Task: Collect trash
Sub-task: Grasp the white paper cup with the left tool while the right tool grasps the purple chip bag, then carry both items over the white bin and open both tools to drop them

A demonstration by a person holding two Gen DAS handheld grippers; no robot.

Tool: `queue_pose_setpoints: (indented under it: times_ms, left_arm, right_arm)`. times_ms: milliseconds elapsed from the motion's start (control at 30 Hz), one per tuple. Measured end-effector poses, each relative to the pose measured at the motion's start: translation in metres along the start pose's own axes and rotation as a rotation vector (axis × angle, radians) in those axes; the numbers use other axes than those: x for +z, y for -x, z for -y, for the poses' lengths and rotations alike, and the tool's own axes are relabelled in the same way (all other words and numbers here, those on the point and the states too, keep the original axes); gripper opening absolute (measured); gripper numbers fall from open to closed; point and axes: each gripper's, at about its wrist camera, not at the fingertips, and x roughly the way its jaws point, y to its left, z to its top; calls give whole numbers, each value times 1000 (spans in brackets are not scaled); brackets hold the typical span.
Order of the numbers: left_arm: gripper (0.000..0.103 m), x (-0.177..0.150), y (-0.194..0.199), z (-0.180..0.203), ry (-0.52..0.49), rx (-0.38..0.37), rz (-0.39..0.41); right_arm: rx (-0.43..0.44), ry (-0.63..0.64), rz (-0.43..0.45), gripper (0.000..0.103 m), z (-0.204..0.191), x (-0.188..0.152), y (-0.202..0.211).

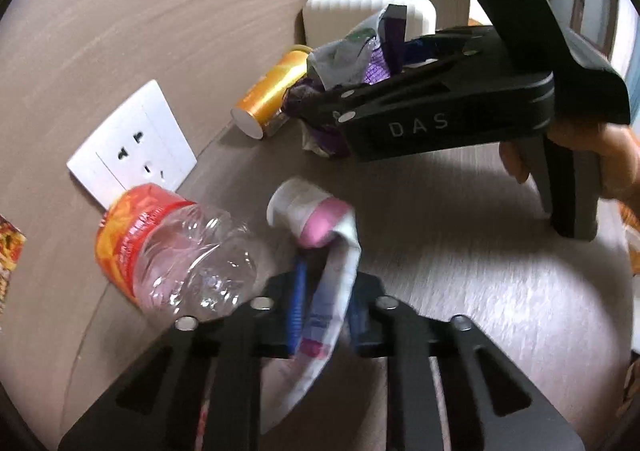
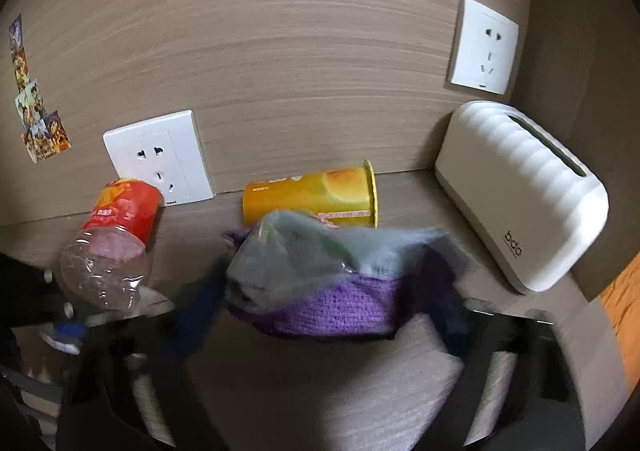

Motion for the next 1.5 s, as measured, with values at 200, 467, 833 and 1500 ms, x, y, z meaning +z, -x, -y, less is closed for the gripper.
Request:
queue_pose_setpoints:
  times_ms: [200, 467, 833, 1500]
  left_arm:
    - [13, 2, 9, -1, 59, 0, 14]
    - [13, 26, 47, 18, 66, 12, 78]
    - [13, 67, 85, 109, -57, -39, 174]
    - [13, 75, 52, 374, -350, -288, 101]
  right_arm:
    - [0, -20, 22, 72, 2, -4, 19]
    - [-4, -82, 108, 72, 22, -18, 91]
    - [-148, -149, 202, 72, 80, -61, 215]
    - [-349, -312, 57, 72, 184, -248, 346]
